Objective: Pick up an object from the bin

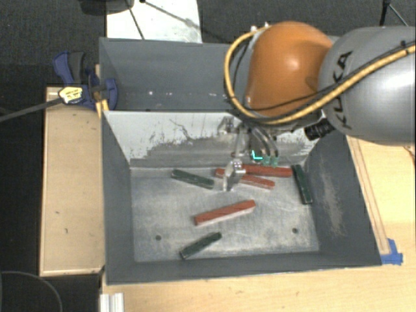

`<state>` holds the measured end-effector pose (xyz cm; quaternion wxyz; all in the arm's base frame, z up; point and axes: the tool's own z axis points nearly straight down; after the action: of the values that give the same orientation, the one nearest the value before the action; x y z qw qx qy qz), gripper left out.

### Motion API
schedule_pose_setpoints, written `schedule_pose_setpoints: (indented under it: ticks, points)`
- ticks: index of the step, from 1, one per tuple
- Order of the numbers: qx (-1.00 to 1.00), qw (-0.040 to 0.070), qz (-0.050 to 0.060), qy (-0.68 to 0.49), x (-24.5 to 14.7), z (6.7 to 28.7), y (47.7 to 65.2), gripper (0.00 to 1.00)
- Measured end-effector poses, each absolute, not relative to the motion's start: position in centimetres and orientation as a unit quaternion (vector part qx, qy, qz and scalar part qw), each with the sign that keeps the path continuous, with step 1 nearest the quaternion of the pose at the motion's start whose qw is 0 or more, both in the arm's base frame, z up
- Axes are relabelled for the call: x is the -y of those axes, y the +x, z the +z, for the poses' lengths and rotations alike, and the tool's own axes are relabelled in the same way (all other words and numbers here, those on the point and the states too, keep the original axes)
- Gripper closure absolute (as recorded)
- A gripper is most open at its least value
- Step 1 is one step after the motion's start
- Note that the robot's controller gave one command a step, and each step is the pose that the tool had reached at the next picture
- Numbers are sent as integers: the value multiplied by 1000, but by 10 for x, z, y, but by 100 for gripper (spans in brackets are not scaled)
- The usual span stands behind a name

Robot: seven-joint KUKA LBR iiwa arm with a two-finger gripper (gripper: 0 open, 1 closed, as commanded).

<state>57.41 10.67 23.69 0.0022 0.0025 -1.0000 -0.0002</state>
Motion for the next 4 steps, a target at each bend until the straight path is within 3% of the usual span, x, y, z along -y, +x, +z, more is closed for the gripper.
schedule_pose_setpoints:
  ticks: [1, 2, 3, 4]
  points:
    - [1000, -2, -1, 1, -106, 241, 576, 0]
    - [999, -3, 0, 40, -81, 171, 559, 0]
    - [986, 1, 0, 168, -48, 155, 543, 0]
    - [987, -1, 0, 160, -54, 129, 549, 0]
